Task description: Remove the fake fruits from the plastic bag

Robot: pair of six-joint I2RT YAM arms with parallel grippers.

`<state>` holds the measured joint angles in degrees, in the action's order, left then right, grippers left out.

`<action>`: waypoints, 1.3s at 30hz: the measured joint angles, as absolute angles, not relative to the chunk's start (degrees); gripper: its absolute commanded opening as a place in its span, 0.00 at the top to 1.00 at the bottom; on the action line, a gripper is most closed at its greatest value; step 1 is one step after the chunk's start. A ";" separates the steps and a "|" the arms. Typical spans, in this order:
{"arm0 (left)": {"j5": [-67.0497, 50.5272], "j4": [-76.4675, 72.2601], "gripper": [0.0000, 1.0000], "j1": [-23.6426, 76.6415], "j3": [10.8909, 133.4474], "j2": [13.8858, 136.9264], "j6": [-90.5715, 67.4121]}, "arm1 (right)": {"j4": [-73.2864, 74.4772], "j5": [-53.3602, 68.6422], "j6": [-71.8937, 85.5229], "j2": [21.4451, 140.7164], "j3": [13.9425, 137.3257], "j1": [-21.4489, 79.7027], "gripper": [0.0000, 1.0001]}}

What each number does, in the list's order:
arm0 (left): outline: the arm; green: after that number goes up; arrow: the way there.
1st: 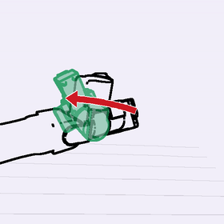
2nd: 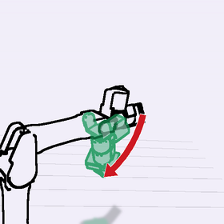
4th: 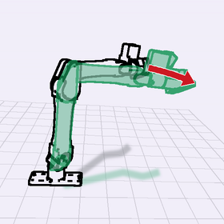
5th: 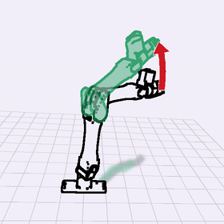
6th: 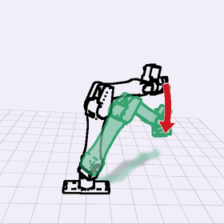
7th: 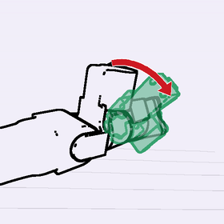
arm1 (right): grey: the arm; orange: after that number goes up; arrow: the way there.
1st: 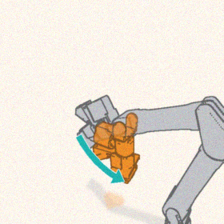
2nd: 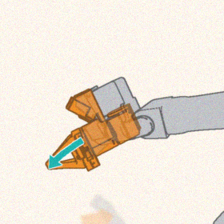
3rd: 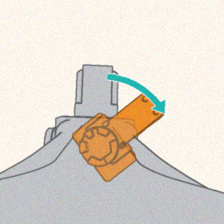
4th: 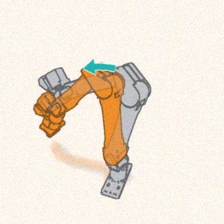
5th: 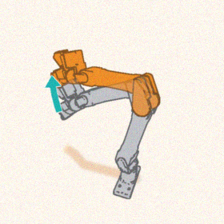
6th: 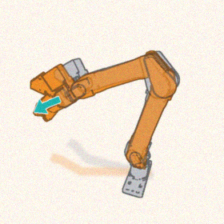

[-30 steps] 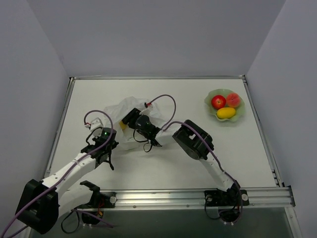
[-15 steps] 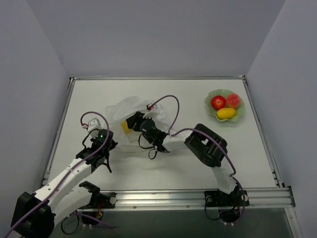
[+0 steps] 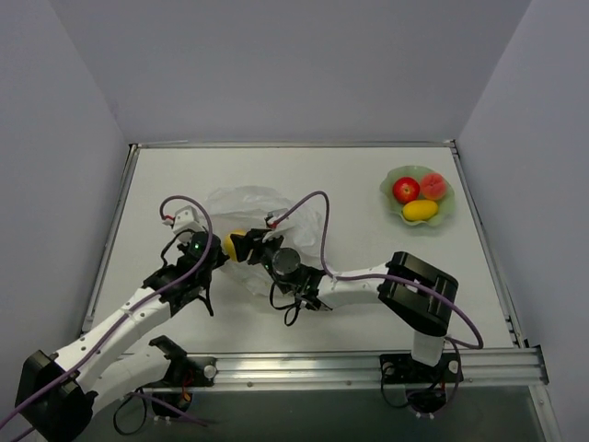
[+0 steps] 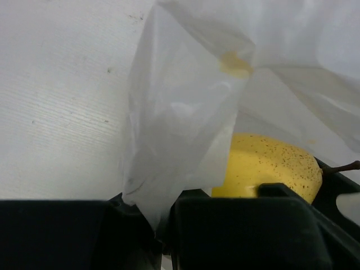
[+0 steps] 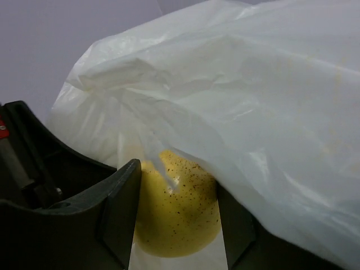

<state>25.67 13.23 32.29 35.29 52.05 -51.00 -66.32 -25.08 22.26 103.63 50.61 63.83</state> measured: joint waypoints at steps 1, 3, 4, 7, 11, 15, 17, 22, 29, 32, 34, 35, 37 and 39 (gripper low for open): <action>26.30 13.47 0.98 33.26 35.46 52.66 -51.00 | -67.07 -25.21 21.74 103.63 50.68 64.58 0.98; 28.01 14.31 0.98 34.72 35.51 53.60 -51.00 | -67.48 -26.35 20.18 103.63 50.78 65.87 0.98; 28.58 14.79 0.98 35.05 35.51 53.80 -51.11 | -67.48 -27.14 18.98 103.74 51.11 66.39 0.98; 30.00 15.64 0.98 36.36 35.51 53.95 -51.68 | -68.25 -37.58 9.89 104.44 54.37 67.20 0.98; 31.09 16.56 0.98 37.67 35.22 53.89 -52.56 | -68.25 -43.44 3.73 104.64 59.86 67.33 0.98; 32.49 17.12 0.98 37.26 34.96 54.08 -52.62 | -63.53 -40.01 5.32 102.26 60.69 67.13 0.98; 32.60 16.95 0.98 36.23 35.11 54.65 -52.21 | -59.94 -36.82 7.94 99.77 60.05 67.18 0.98; 31.27 15.46 0.98 32.10 37.91 57.43 -50.09 | -52.07 -28.38 15.81 90.61 54.76 67.16 0.98; 30.59 14.57 0.98 30.41 40.93 57.21 -48.36 | -42.09 -12.12 23.11 84.07 52.18 65.98 0.98; 31.03 15.88 0.98 29.65 41.80 55.66 -47.64 | -38.76 -0.60 24.97 83.94 52.21 65.34 0.98; 31.86 17.08 0.98 29.45 42.87 54.33 -46.78 | -37.80 5.89 25.85 83.94 52.21 65.34 0.99; 32.36 17.45 0.98 29.39 43.18 53.60 -46.48 | -37.78 8.86 26.20 83.88 52.21 65.34 0.99; 33.41 18.24 0.98 29.21 43.53 52.21 -45.80 | -37.67 14.22 26.89 83.70 52.56 65.34 0.99; 34.52 19.35 0.98 29.21 43.75 51.37 -45.30 | -37.30 19.22 27.24 83.31 53.84 65.34 0.99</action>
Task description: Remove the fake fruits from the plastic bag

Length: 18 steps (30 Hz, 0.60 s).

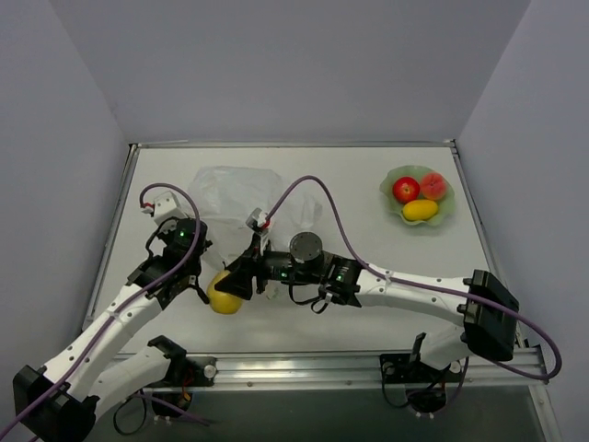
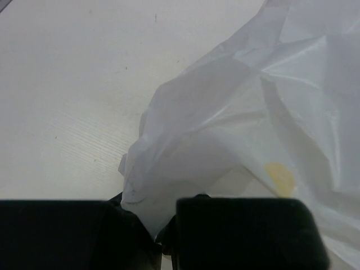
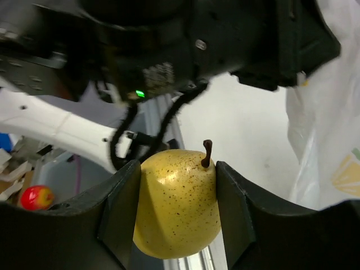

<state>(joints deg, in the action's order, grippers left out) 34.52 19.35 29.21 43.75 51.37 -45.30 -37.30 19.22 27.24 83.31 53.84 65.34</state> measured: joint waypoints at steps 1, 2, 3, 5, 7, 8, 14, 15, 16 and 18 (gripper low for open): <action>34.96 19.99 0.98 29.21 43.77 51.11 -45.06 | -37.04 20.93 27.29 82.85 54.61 65.34 0.99; 35.11 20.51 0.98 29.21 43.77 51.07 -44.97 | -36.69 22.15 27.24 82.13 55.51 65.34 0.99; 35.31 21.08 0.98 29.21 43.70 51.00 -44.95 | -36.16 22.92 27.20 81.17 56.51 65.30 1.00; 35.46 21.61 0.98 29.21 43.35 50.81 -44.97 | -35.16 23.42 26.98 78.67 58.43 64.86 1.00; 35.35 21.80 0.98 29.32 42.52 50.09 -44.99 | -34.54 23.42 27.05 75.64 59.96 63.61 1.00; 35.42 22.28 0.98 29.30 42.09 49.71 -45.01 | -34.54 23.49 27.35 73.91 60.29 62.24 1.00; 35.09 24.49 0.98 29.19 39.70 47.97 -45.25 | -38.76 24.23 35.48 65.47 60.34 45.71 1.00; 34.70 24.73 0.98 29.19 39.70 47.59 -45.30 | -40.25 24.69 37.21 65.41 60.25 43.83 1.00; 34.33 24.71 0.98 29.17 39.70 47.11 -45.43 | -41.56 25.45 38.59 65.65 60.07 42.89 1.00; 33.26 24.71 0.98 29.19 39.70 45.93 -45.67 | -43.22 26.68 40.25 67.07 59.46 43.44 1.00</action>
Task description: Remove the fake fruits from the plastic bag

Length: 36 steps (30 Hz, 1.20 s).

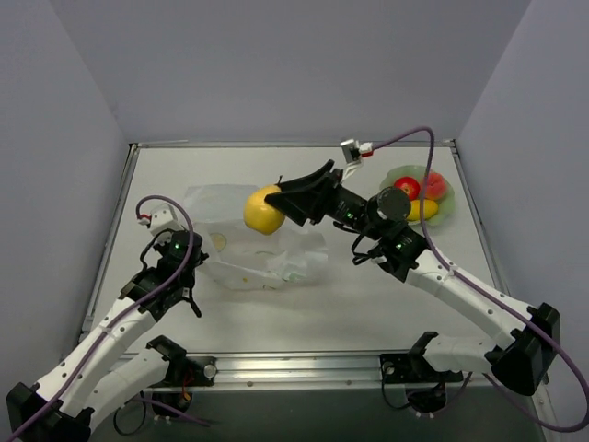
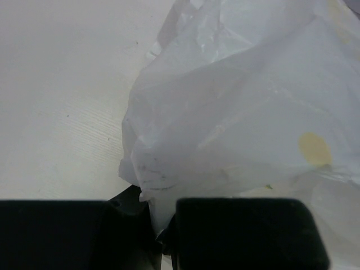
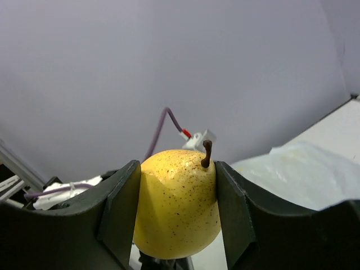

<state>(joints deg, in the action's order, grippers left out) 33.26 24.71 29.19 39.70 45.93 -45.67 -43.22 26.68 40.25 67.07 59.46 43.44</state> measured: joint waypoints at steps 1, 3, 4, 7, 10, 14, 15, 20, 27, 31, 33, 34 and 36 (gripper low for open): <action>32.82 24.71 0.98 29.26 39.70 45.39 -45.84 | -43.27 26.87 40.60 67.90 58.96 44.34 1.00; 32.67 24.71 0.98 29.56 39.70 44.53 -46.11 | -42.22 26.61 40.49 69.30 57.56 45.60 1.00; 32.75 24.80 0.98 29.67 39.70 44.36 -46.17 | -40.82 26.00 40.05 69.54 56.93 45.87 1.00; 32.80 25.45 0.98 29.78 39.51 43.83 -46.57 | -36.03 20.27 37.32 69.12 56.66 44.16 1.00; 31.68 25.45 0.96 29.91 37.89 42.28 -46.94 | -30.59 10.46 33.10 67.07 56.90 40.56 1.00; 28.32 24.51 0.87 30.59 35.29 41.06 -47.40 | -23.92 -9.23 27.05 63.31 57.06 33.78 1.00; 27.55 24.12 0.83 31.11 34.72 41.06 -47.59 | -23.16 -14.09 25.85 62.43 56.80 31.44 1.00; 25.23 22.52 0.38 35.07 33.89 40.34 -47.22 | -21.91 -29.85 23.79 60.66 52.47 16.23 1.00; 23.14 21.69 0.03 35.35 34.33 35.70 -44.86 | -22.76 -31.24 25.93 72.20 47.86 -0.01 1.00; 19.75 21.67 0.06 35.35 36.25 34.13 -42.65 | -23.55 -29.10 26.11 78.89 47.05 -2.15 1.00; 17.67 21.65 0.06 35.35 37.47 33.41 -41.65 | -24.34 -26.89 26.33 80.68 46.98 -3.03 1.00; 16.62 21.61 0.06 35.38 38.06 33.06 -41.17 | -24.97 -25.87 26.37 81.43 46.98 -3.40 1.00; 14.22 21.52 0.06 35.44 39.16 32.58 -40.32 | -26.50 -23.05 26.35 82.78 46.98 -3.95 1.00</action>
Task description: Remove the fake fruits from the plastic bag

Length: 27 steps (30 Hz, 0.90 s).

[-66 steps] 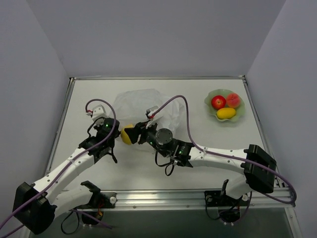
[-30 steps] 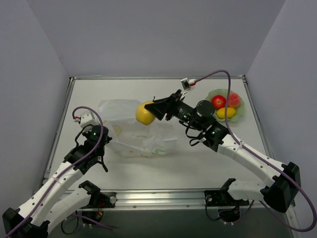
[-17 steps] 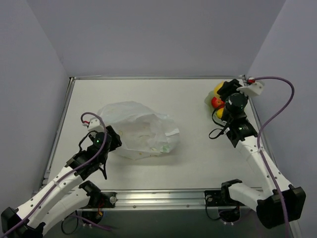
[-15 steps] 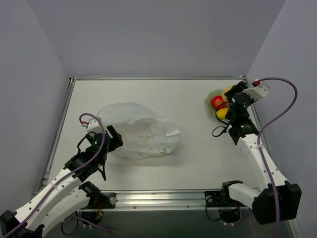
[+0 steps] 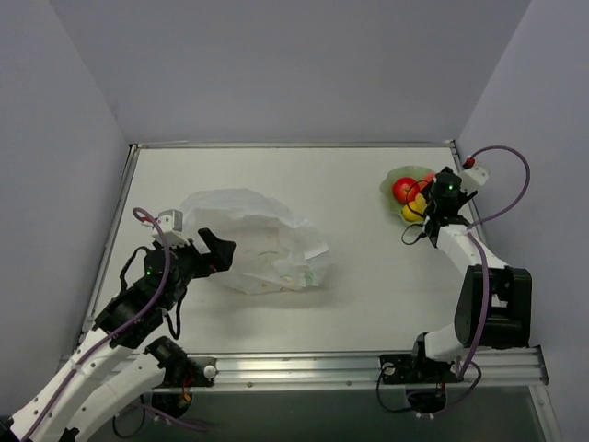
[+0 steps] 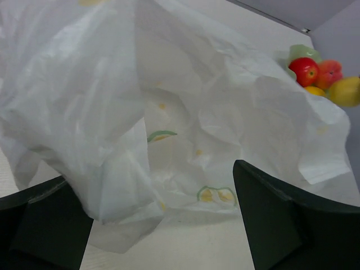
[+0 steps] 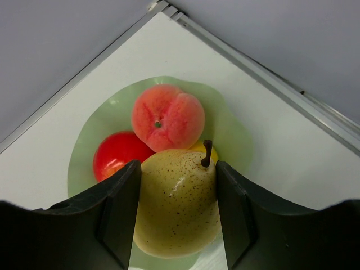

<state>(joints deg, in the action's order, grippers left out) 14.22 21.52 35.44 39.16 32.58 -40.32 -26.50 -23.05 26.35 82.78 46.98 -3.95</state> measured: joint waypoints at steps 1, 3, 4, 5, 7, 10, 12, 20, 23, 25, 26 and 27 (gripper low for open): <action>12.80 21.26 0.06 35.53 39.62 32.42 -39.81 | -27.40 -21.69 26.37 83.50 46.98 -4.16 1.00; 10.44 20.86 0.06 35.55 40.51 32.10 -38.96 | -28.69 -18.87 26.57 85.32 47.07 -4.45 1.00; 9.28 20.69 0.06 35.55 40.97 32.08 -38.59 | -29.08 -17.67 26.74 86.30 47.11 -4.47 1.00; 8.14 20.56 0.06 35.57 41.36 32.08 -38.13 | -29.39 -16.40 26.83 87.20 47.16 -4.47 1.00; 5.96 20.14 0.06 35.57 41.56 32.08 -37.45 | -30.35 -14.39 27.11 88.58 47.90 -4.47 1.00; 3.27 20.34 0.06 35.57 41.56 32.05 -36.64 | -31.11 -11.75 27.20 89.65 48.82 -4.47 1.00; 2.26 20.78 0.06 35.57 41.56 31.79 -36.18 | -31.53 -10.13 27.27 90.21 48.90 -4.38 1.00; 1.56 25.50 0.06 35.57 45.12 27.66 -33.04 | -33.56 -7.86 27.44 90.78 48.51 -3.68 0.92; 2.31 26.81 0.06 35.57 47.55 26.20 -31.68 | -33.69 -7.16 27.55 91.09 48.36 -3.66 0.86; 2.98 27.59 0.06 35.57 49.30 25.98 -30.87 | -34.04 -6.35 27.83 91.57 48.34 -3.51 0.79; 3.25 27.90 0.06 35.57 49.95 25.98 -30.41 | -34.30 -6.11 27.94 91.74 48.29 -3.25 0.71; 3.60 28.42 0.06 35.57 50.43 25.98 -30.00 | -34.41 -6.09 28.08 91.77 48.21 -3.20 0.67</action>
